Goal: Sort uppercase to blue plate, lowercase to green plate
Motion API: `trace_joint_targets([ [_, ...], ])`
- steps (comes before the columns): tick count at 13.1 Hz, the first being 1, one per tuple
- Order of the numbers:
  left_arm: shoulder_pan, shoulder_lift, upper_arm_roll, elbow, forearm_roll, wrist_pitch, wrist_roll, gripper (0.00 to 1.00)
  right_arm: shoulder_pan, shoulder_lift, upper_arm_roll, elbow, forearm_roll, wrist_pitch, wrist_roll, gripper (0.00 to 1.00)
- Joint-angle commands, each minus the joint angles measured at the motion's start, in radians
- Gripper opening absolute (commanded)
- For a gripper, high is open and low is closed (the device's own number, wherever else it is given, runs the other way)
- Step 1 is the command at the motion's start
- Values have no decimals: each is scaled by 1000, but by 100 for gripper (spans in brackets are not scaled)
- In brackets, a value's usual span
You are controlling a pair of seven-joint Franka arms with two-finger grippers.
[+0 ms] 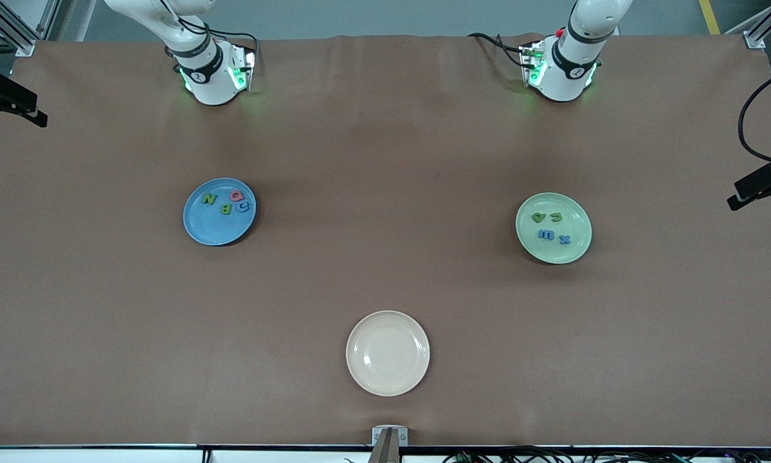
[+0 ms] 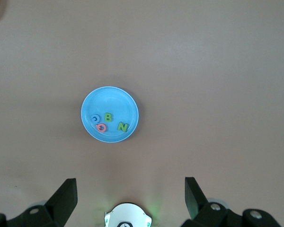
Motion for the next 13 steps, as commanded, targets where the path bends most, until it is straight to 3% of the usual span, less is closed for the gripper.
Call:
trace_joint_targets([
  [1, 2, -16, -25, 86, -6, -74, 0, 100, -5, -27, 12, -35, -24, 18, -6, 100],
  [10, -30, -13, -14, 108, -2, -78, 8, 100, -48, -27, 70, -40, -24, 24, -4, 100],
  [11, -118, -13, 57, 109, -1, -79, -1, 100, -44, -27, 70, -40, -24, 22, -4, 100],
  [13, -436, -13, 375, 109, -2, -78, -6, 100, -32, -27, 64, -40, -24, 21, -1, 100],
])
